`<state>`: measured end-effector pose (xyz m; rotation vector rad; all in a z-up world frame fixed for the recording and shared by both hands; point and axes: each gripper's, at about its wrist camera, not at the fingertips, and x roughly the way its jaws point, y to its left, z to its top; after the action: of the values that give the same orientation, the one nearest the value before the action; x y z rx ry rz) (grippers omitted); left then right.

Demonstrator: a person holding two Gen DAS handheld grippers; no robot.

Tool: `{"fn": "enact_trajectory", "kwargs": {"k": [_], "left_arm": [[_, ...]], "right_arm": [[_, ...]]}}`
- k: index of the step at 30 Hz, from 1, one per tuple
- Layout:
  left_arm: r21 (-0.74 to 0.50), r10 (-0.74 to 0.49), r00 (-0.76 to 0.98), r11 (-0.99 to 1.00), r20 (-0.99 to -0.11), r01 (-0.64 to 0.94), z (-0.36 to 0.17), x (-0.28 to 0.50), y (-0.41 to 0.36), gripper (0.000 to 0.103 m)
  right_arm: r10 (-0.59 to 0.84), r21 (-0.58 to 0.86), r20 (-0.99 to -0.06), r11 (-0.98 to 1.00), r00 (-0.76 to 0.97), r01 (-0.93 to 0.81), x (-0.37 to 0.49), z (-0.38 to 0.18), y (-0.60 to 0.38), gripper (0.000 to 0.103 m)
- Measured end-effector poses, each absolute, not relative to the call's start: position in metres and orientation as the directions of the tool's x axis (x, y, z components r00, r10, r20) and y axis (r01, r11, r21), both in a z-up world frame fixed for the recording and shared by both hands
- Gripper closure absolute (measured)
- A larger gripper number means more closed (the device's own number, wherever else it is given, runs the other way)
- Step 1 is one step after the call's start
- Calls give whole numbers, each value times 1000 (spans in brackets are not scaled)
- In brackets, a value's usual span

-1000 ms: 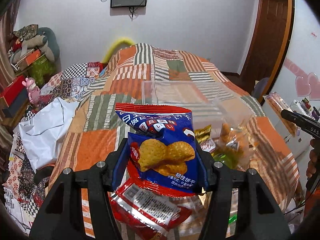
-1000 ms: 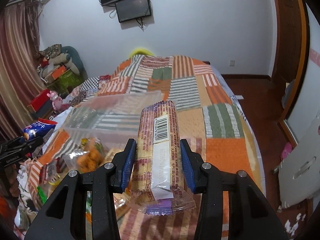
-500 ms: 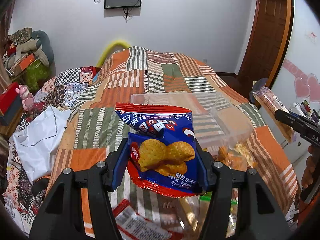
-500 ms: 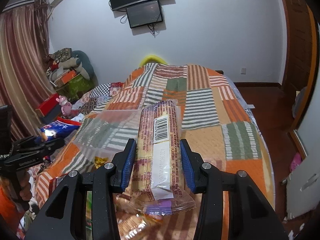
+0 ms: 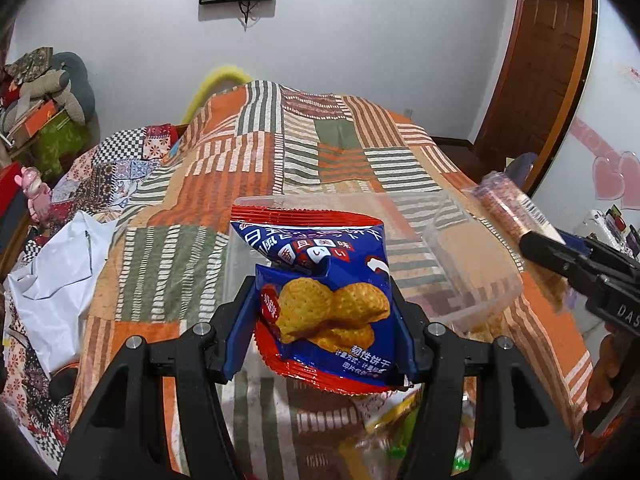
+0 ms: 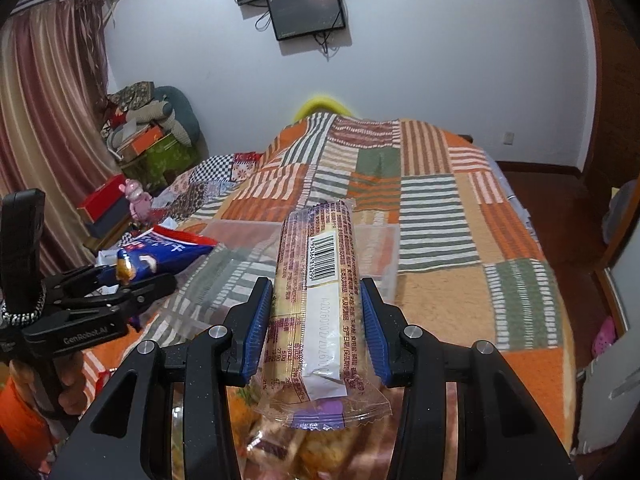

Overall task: Organize snacks
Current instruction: 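Lift the blue chip bag and wafer roll over the clear box with both tools, then open both tools to drop the chip bag and wafer roll into the box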

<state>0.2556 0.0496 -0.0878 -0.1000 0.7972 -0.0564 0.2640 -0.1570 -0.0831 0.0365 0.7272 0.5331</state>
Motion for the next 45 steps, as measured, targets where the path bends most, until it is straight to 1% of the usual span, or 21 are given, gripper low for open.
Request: {"fn": "enact_trajectory", "kwargs": {"k": [11,19,21,22,26,30,33,42,45], "left_arm": [[-132,-110,643,991,-758,13,-112,292,43,44],[-145,-109,618,989,-779,-8,-124,307,45,44],[-128,-95,611,992,-786,-10,-127,309,43,44],[-124,-93,607,992,-789,-9,-128,309,42,44],[-102,-76,593,995,-802,-11,-134,310,39,43],[-126,-88,582,992,-809,-25,-135,310,43,34],[-137,-96,592,990,-800,-26,-131,306,45,33],[-55,-46,654,998,-756,6,-98,272,39,33],[-57,-55,668,998,-742,18,-87,255,41,32]], "right_arm": [[444,170,-679,870,585,-463,286,-100,-135,63],[442,186,-705,870,555,-457,295,-115,-133,63],[440,179,-708,868,552,-462,295,-116,-132,64],[437,175,-707,870,555,-461,296,-116,-131,68],[441,179,-702,869,559,-462,296,-113,-133,69],[436,166,-698,871,569,-463,294,-111,-133,69],[444,173,-694,867,567,-467,290,-106,-138,69],[450,176,-681,867,578,-467,276,-96,-148,61],[457,183,-670,866,586,-466,265,-88,-154,58]]}}
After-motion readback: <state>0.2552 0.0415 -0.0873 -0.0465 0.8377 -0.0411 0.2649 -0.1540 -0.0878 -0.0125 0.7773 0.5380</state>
